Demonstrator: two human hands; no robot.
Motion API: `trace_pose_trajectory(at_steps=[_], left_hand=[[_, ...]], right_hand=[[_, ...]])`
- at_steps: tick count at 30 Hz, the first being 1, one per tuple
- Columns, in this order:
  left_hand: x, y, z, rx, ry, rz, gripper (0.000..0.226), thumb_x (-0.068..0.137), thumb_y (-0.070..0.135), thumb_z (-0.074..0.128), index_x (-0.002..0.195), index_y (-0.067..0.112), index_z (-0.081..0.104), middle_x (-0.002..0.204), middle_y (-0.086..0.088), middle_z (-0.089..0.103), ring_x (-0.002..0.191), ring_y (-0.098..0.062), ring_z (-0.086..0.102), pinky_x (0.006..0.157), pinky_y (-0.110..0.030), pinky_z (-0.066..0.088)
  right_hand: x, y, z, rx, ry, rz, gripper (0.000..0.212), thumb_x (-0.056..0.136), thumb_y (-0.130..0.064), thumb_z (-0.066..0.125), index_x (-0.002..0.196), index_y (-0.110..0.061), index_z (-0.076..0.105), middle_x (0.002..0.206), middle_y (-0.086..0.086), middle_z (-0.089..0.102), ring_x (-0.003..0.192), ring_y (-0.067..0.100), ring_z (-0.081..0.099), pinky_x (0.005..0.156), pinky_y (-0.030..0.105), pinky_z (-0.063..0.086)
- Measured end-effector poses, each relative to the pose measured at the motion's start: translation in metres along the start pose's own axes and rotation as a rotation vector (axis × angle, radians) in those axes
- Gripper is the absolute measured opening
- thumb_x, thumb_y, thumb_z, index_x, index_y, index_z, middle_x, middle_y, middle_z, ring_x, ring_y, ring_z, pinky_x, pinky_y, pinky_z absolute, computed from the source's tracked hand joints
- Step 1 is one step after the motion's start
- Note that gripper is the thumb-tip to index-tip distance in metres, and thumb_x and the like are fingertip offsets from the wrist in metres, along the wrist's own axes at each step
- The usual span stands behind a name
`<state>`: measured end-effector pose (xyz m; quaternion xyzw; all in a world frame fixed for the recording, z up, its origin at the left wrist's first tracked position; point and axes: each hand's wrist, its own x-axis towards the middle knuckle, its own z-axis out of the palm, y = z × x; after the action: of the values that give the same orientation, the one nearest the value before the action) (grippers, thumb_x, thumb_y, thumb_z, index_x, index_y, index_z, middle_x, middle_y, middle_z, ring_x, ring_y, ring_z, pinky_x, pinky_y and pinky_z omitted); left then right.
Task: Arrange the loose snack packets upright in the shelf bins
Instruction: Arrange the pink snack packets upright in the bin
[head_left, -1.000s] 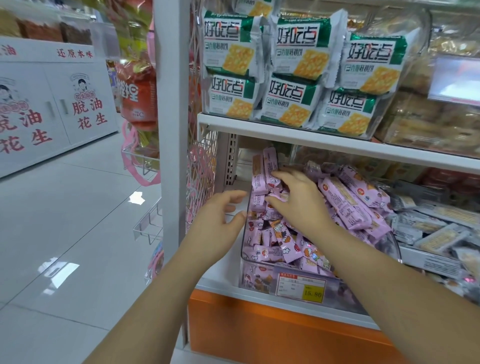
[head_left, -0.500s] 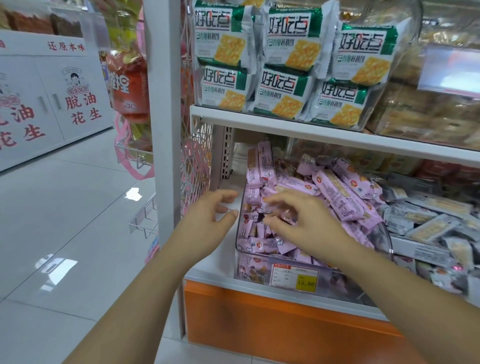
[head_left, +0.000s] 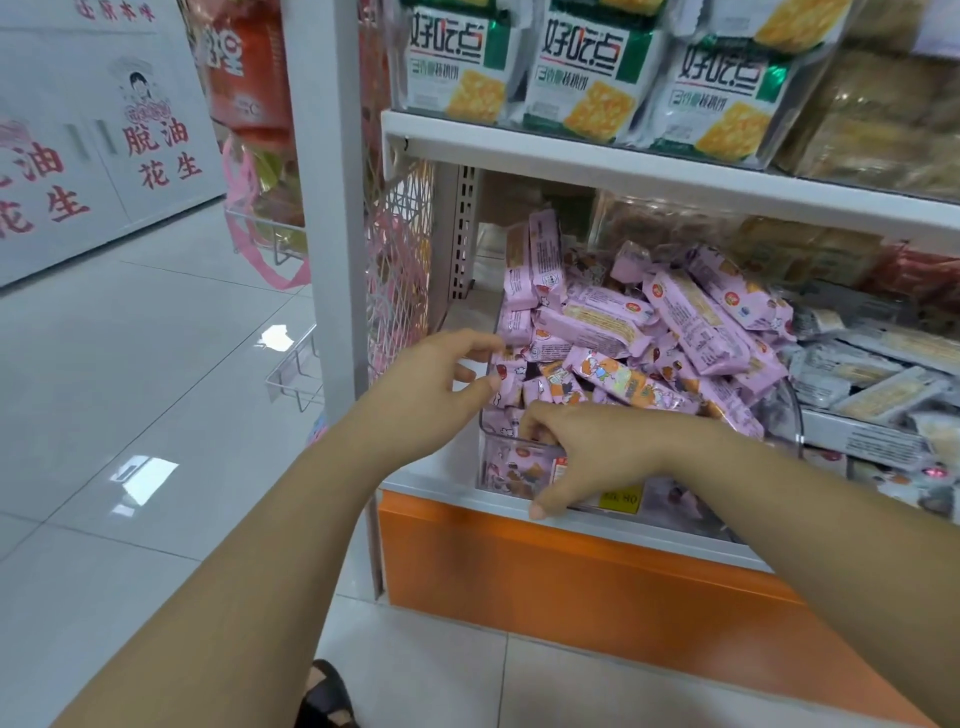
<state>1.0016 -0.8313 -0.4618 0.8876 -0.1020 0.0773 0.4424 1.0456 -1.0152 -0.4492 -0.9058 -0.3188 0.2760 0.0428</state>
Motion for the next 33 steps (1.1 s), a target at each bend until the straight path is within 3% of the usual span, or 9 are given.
trace_pose_trajectory(at_steps=[4, 8, 12, 17, 24, 27, 29, 31, 33], left_hand=[[-0.001, -0.001, -0.001, 0.026, -0.013, 0.016, 0.035, 0.095, 0.023, 0.053, 0.117, 0.051, 0.050, 0.122, 0.010, 0.054, 0.103, -0.007, 0.058, 0.080, -0.011, 0.040], [-0.001, -0.001, -0.001, 0.051, -0.019, 0.019, 0.036, 0.096, 0.023, 0.053, 0.120, 0.050, 0.049, 0.122, 0.009, 0.051, 0.106, -0.007, 0.055, 0.078, -0.004, 0.035], [-0.001, -0.001, 0.000, 0.083, -0.002, 0.041, 0.037, 0.095, 0.024, 0.055, 0.108, 0.056, 0.045, 0.118, 0.012, 0.048, 0.106, -0.005, 0.052, 0.077, -0.003, 0.033], [0.004, -0.005, 0.003, 0.153, 0.045, 0.079, 0.030, 0.094, 0.023, 0.056, 0.123, 0.033, 0.058, 0.123, 0.009, 0.047, 0.107, 0.000, 0.044, 0.082, 0.007, 0.024], [0.007, 0.004, 0.005, 0.181, 0.156, 0.171, 0.030, 0.093, 0.015, 0.059, 0.118, 0.031, 0.062, 0.116, 0.011, 0.049, 0.106, 0.002, 0.044, 0.087, 0.007, 0.021], [0.006, 0.008, 0.007, 0.186, 0.162, 0.202, 0.026, 0.093, 0.014, 0.059, 0.116, 0.024, 0.066, 0.106, 0.013, 0.055, 0.096, 0.003, 0.052, 0.084, 0.002, 0.030], [0.004, 0.014, 0.009, 0.184, 0.130, 0.223, 0.025, 0.093, 0.013, 0.058, 0.114, 0.021, 0.067, 0.101, 0.015, 0.059, 0.095, 0.005, 0.055, 0.081, -0.002, 0.038], [0.002, 0.024, 0.012, 0.150, 0.057, 0.205, 0.023, 0.093, 0.014, 0.057, 0.113, 0.022, 0.068, 0.103, 0.014, 0.064, 0.095, 0.006, 0.057, 0.081, -0.007, 0.044], [0.001, 0.036, 0.014, 0.088, -0.076, 0.131, 0.021, 0.094, 0.019, 0.058, 0.112, 0.024, 0.068, 0.106, 0.012, 0.067, 0.093, 0.006, 0.060, 0.084, -0.016, 0.049]], right_hand=[[0.000, 0.005, 0.000, 0.042, 0.032, -0.014, 0.068, 0.077, -0.042, 0.074, 0.129, -0.022, 0.036, 0.127, -0.005, 0.044, 0.116, 0.017, 0.048, 0.096, 0.035, 0.044], [0.001, 0.010, 0.004, 0.129, 0.096, -0.027, 0.065, 0.076, -0.039, 0.076, 0.127, -0.024, 0.038, 0.114, -0.013, 0.041, 0.106, 0.008, 0.044, 0.089, 0.028, 0.041], [-0.001, 0.013, 0.004, 0.273, 0.163, -0.038, 0.064, 0.078, -0.042, 0.074, 0.130, -0.028, 0.040, 0.109, -0.019, 0.041, 0.101, -0.001, 0.043, 0.088, 0.023, 0.038], [-0.008, 0.016, 0.002, 0.358, 0.232, -0.016, 0.052, 0.083, -0.045, 0.067, 0.128, -0.028, 0.047, 0.109, -0.016, 0.047, 0.099, 0.001, 0.050, 0.089, 0.023, 0.043], [-0.021, 0.023, 0.002, 0.406, 0.373, -0.028, 0.038, 0.086, -0.037, 0.065, 0.118, -0.026, 0.050, 0.104, -0.009, 0.051, 0.099, 0.010, 0.054, 0.083, 0.017, 0.044], [-0.032, 0.032, 0.007, 0.409, 0.451, -0.019, 0.020, 0.087, -0.039, 0.063, 0.095, -0.027, 0.049, 0.080, -0.001, 0.047, 0.074, 0.012, 0.049, 0.073, 0.030, 0.043], [-0.039, 0.036, 0.009, 0.413, 0.494, -0.010, 0.028, 0.085, -0.043, 0.062, 0.089, -0.019, 0.049, 0.072, 0.007, 0.042, 0.066, 0.018, 0.043, 0.069, 0.035, 0.043], [-0.045, 0.037, 0.010, 0.428, 0.495, -0.025, 0.043, 0.080, -0.054, 0.057, 0.105, -0.019, 0.052, 0.084, 0.020, 0.056, 0.078, 0.031, 0.057, 0.083, 0.048, 0.051], [-0.050, 0.040, 0.011, 0.434, 0.475, -0.056, 0.049, 0.079, -0.058, 0.053, 0.122, -0.035, 0.049, 0.111, 0.027, 0.058, 0.102, 0.039, 0.058, 0.094, 0.059, 0.044]])
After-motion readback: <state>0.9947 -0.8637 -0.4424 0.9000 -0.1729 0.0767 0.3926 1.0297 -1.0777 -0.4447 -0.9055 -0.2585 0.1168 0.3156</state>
